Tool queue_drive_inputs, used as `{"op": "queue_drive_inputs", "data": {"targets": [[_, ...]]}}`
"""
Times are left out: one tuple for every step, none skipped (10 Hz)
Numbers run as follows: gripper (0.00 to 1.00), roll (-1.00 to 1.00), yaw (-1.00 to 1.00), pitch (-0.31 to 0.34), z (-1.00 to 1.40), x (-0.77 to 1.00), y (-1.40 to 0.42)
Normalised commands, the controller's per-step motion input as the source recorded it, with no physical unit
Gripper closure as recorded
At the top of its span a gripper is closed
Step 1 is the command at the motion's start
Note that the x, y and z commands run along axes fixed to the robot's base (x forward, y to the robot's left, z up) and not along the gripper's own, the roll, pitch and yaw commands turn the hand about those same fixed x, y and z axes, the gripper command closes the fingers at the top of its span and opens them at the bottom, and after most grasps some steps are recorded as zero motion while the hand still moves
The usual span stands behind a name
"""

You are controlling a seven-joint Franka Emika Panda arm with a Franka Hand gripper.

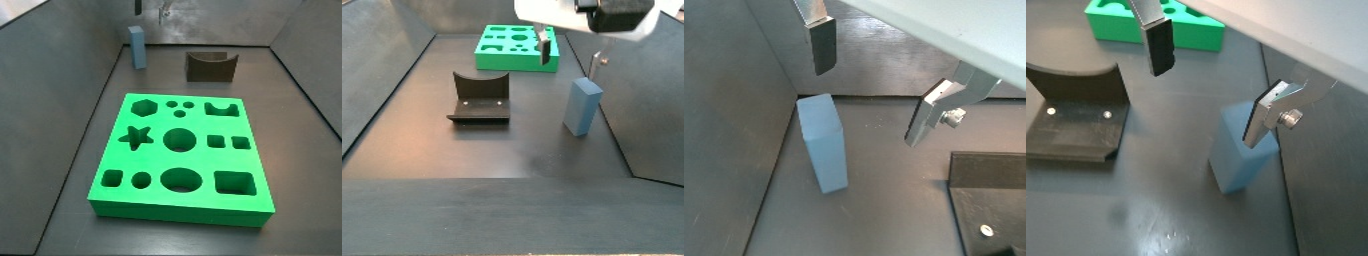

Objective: Pick up the rectangle object. Move up. Move to above the board. Insert the rectangle object.
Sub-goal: Pick up the rectangle object.

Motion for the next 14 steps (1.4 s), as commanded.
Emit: {"op": "queue_drive_inputs", "data": {"targets": [[0.0,0.28,-0.37,0.136,-0.26,-0.22,0.29],[0.0,0.19,-0.6,0.089,-0.23,-0.27,0.12],[0.0,0.13,-0.57,0.056,-0.15,-0.21,0.17],[0.0,0.11,-0.57,0.046,-0.07,-0.14,0.11],[0.0,0.02,-0.57,0.001,0.0,-0.07,0.04],[0.0,0.01,-0.59,0.0,-0.04,-0.13,0.0],[0.0,0.0,-0.57,-0.026,-0.15,-0.13,-0.04],[0.0,0.0,-0.49,-0.056,-0.17,-0.05,-0.08],[0.0,0.0,-0.48,-0.036,-0.19,-0.09,-0.07],[0.0,0.0,-0.43,-0.01,-0.13,-0.08,-0.01],[0.0,0.0,-0.44,-0.003,-0.12,-0.05,-0.01],[0.0,0.01,-0.43,0.0,-0.15,0.0,0.0],[0.0,0.0,-0.39,-0.006,-0.22,0.0,0.0],[0.0,0.06,-0.35,0.0,-0.27,0.0,0.0]]}}
